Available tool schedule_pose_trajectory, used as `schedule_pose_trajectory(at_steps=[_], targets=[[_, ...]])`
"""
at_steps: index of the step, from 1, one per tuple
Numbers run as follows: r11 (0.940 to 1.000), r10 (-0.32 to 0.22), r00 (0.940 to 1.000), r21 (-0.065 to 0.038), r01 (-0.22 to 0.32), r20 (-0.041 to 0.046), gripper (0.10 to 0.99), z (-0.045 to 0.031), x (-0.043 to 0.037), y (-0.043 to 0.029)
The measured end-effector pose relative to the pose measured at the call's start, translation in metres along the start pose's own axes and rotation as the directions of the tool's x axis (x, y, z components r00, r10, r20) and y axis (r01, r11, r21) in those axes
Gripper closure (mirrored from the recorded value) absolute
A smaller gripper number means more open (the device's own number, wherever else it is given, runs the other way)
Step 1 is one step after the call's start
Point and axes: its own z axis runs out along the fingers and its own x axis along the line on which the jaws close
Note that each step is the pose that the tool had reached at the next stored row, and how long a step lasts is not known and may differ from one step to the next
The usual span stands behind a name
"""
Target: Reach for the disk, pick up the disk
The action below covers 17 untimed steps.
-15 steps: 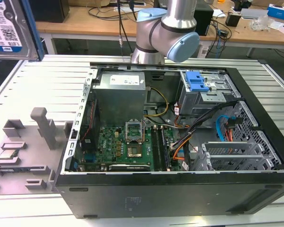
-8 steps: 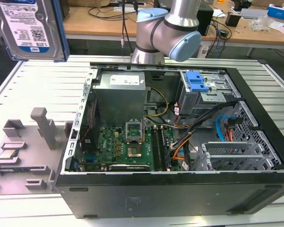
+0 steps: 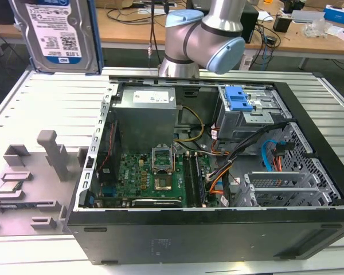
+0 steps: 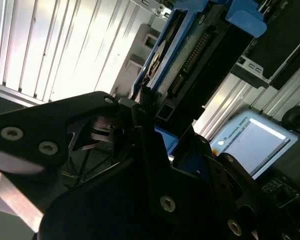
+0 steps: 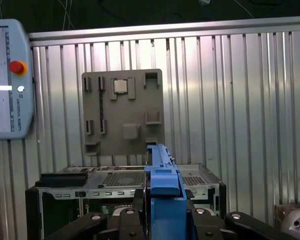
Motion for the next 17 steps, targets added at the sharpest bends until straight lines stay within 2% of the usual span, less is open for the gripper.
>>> schedule_pose_trajectory(at_steps=[1, 6, 10, 11, 14, 17], targets=[[1.0, 0.0, 1.0, 0.0, 0.0, 0.0, 0.718, 0.0, -0.0008, -0.0092], [1.0, 0.0, 1.0, 0.0, 0.0, 0.0, 0.718, 0.0002, -0.0026, -0.036], [1.0, 0.0, 1.0, 0.0, 0.0, -0.0002, 0.718, 0.0002, -0.0034, -0.0509], [1.0, 0.0, 1.0, 0.0, 0.0, -0.0001, 0.718, 0.0003, -0.0038, -0.058], [1.0, 0.0, 1.0, -0.001, 0.0, -0.0002, 0.718, 0.0003, -0.0047, -0.0717], [1.0, 0.0, 1.0, -0.002, 0.0, -0.0003, 0.718, 0.0005, -0.0051, -0.08]])
